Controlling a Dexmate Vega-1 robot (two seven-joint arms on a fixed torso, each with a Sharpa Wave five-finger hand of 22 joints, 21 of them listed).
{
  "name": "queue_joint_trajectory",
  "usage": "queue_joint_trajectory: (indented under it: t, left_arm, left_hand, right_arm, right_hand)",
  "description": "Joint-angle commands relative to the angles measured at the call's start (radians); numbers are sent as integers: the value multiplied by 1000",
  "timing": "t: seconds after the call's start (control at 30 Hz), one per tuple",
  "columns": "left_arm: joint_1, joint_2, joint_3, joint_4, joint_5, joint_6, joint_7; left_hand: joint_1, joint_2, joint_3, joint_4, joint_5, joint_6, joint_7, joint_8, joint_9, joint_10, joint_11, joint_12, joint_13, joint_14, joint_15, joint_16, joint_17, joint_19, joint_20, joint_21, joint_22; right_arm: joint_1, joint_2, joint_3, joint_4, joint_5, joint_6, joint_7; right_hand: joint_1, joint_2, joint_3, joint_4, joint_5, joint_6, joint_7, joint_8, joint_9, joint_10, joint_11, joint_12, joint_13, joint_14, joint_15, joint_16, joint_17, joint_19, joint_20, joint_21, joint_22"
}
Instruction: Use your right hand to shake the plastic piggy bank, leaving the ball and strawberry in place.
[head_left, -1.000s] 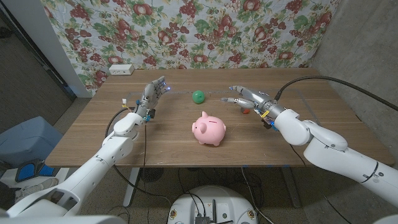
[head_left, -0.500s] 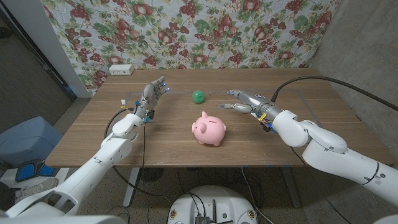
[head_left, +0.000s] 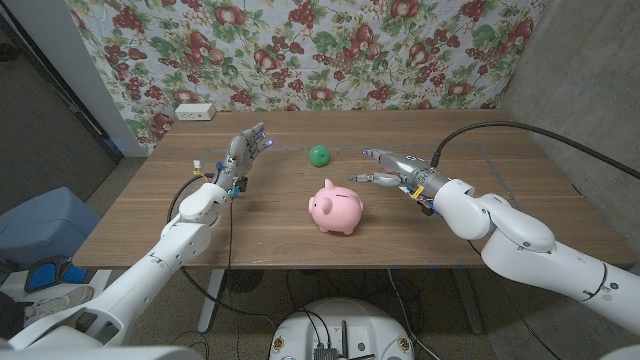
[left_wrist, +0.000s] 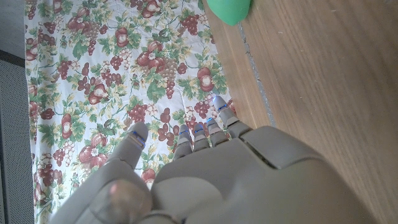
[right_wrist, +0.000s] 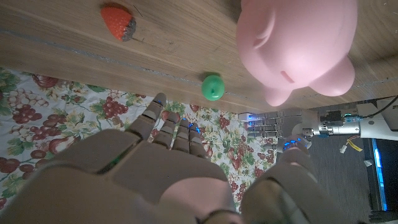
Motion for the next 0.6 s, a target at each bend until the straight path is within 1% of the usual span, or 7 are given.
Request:
queue_joint_trajectory:
  t: [0.03, 0.17, 0.2, 0.4, 0.53, 0.6]
  left_arm:
    - [-12, 0, -1, 17, -4, -11, -20]
    - [-15, 0, -1, 23, -7, -10, -28]
    - [-15, 1, -1, 24, -6, -11, -29]
    - [-12, 2, -3, 27, -10, -13, -32]
    - [-8, 5, -6, 24, -12, -14, -33]
    - [-7, 5, -6, 24, -13, -15, -32]
  left_hand:
    - [-10, 42, 0, -3, 5, 0, 3, 3, 4, 4, -7, 4, 4, 8, -3, -1, 0, 8, -4, -3, 6]
    - [-11, 42, 0, -3, 5, 0, 4, 3, 4, 6, -6, 4, 4, 9, -3, -1, 0, 9, -3, -5, 6]
    - [-11, 42, 0, -3, 5, 0, 4, 3, 4, 6, -7, 4, 4, 9, -3, -1, 0, 9, -3, -6, 6]
    - [-12, 42, 0, -3, 5, 0, 5, 4, 4, 6, -6, 4, 4, 9, -3, -2, 0, 12, -4, -9, 6]
    - [-13, 42, 0, -3, 5, 0, 5, 3, 4, 7, -7, 4, 4, 9, -3, -1, 0, 13, -3, -11, 6]
    - [-13, 42, 0, -3, 5, 0, 4, 3, 4, 6, -6, 4, 4, 9, -3, -2, 0, 14, -3, -13, 6]
  right_arm:
    - [33, 12, -55, -39, -64, -68, 98]
    - [48, 21, -72, -46, -79, -90, 138]
    - [50, 24, -77, -46, -84, -94, 143]
    - [64, 37, -94, -51, -99, -118, 176]
    - [78, 43, -111, -55, -114, -134, 204]
    - [87, 47, -120, -58, -121, -145, 225]
  right_hand:
    - [13, 1, -6, 1, 10, -18, 5, 5, 6, -12, 7, -4, 3, -9, 4, 0, 3, -4, 5, -3, 1]
    - [23, -7, -11, 1, 17, -34, 11, 4, 7, -27, 14, -4, 5, -21, 10, -4, 3, -10, 7, -9, 1]
    - [27, -10, -13, 1, 20, -46, 15, 2, 7, -31, 15, -3, 5, -25, 12, -5, 3, -16, 11, -13, 1]
    - [37, -18, -20, 2, 26, -62, 20, 4, 8, -44, 21, -2, 7, -44, 26, -10, 4, -29, 13, -21, 1]
    - [43, -20, -24, 3, 30, -71, 24, 5, 9, -53, 21, -2, 8, -56, 31, -13, 4, -37, 19, -26, 2]
    - [47, -21, -28, 4, 33, -79, 28, 5, 10, -60, 25, -2, 10, -66, 36, -16, 4, -47, 24, -32, 2]
